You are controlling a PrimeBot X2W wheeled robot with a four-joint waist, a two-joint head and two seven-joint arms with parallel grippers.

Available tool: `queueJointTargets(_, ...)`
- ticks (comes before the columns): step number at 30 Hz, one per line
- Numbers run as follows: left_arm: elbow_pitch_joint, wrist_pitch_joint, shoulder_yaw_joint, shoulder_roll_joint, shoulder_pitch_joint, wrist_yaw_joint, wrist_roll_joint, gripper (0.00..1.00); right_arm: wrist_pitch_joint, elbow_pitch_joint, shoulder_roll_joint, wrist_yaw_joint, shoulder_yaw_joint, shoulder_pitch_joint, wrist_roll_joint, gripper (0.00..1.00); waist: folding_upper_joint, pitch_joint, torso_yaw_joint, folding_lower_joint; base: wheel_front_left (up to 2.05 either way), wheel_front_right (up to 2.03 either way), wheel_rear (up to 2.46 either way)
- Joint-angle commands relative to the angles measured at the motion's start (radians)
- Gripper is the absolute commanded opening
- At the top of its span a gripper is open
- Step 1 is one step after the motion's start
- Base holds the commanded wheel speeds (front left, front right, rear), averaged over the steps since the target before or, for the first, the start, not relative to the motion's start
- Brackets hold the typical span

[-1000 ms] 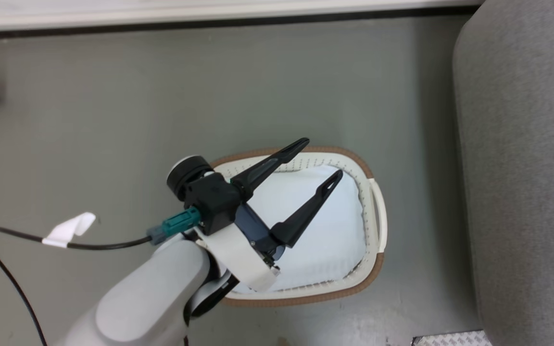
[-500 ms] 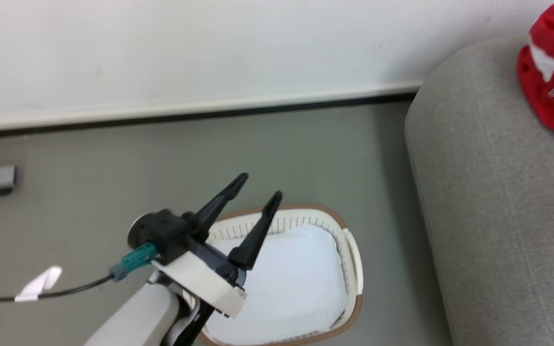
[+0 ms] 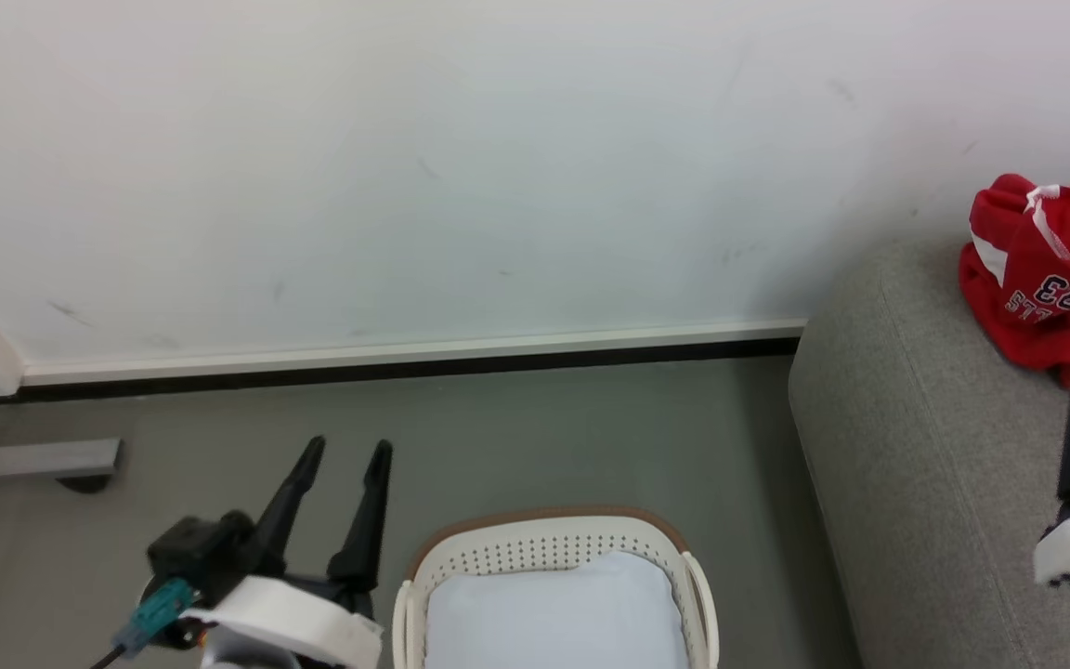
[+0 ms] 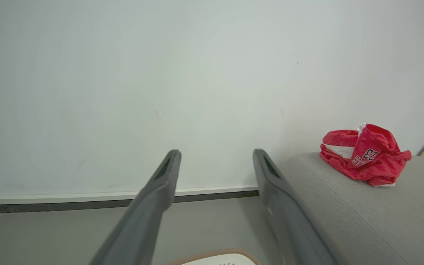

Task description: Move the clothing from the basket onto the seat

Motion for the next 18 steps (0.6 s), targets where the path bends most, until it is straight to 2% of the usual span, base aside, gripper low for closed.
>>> queueJointTargets(1,0.006,0.0,0.021,-0.008,0.035,0.008,0.006,1.0,0.001,-0.015,0.012,-0.003,0.012,0.042,0.006,1.0,0.0,-0.033,0.021,0.0004,0.0,0.0,0.0)
queueJointTargets(2,0.005,0.0,0.049,-0.015,0.055,0.015,0.013,1.0,0.001,-0.035,0.016,-0.003,0.035,0.068,0.009,1.0,0.0,-0.04,0.023,0.0004,0.0,0.0,0.0)
queueJointTargets(11,0.048,0.0,0.224,-0.061,0.183,-0.016,0.071,1.0,0.001,-0.154,0.072,-0.003,0.208,0.268,0.025,1.0,0.0,-0.074,0.048,0.0004,0.0,0.0,0.0)
queueJointTargets(18,0.091,0.0,0.314,-0.112,0.214,-0.053,0.143,1.0,0.001,-0.15,0.075,-0.003,0.29,0.346,0.085,1.0,0.0,-0.086,0.056,0.0004,0.0,0.0,0.0)
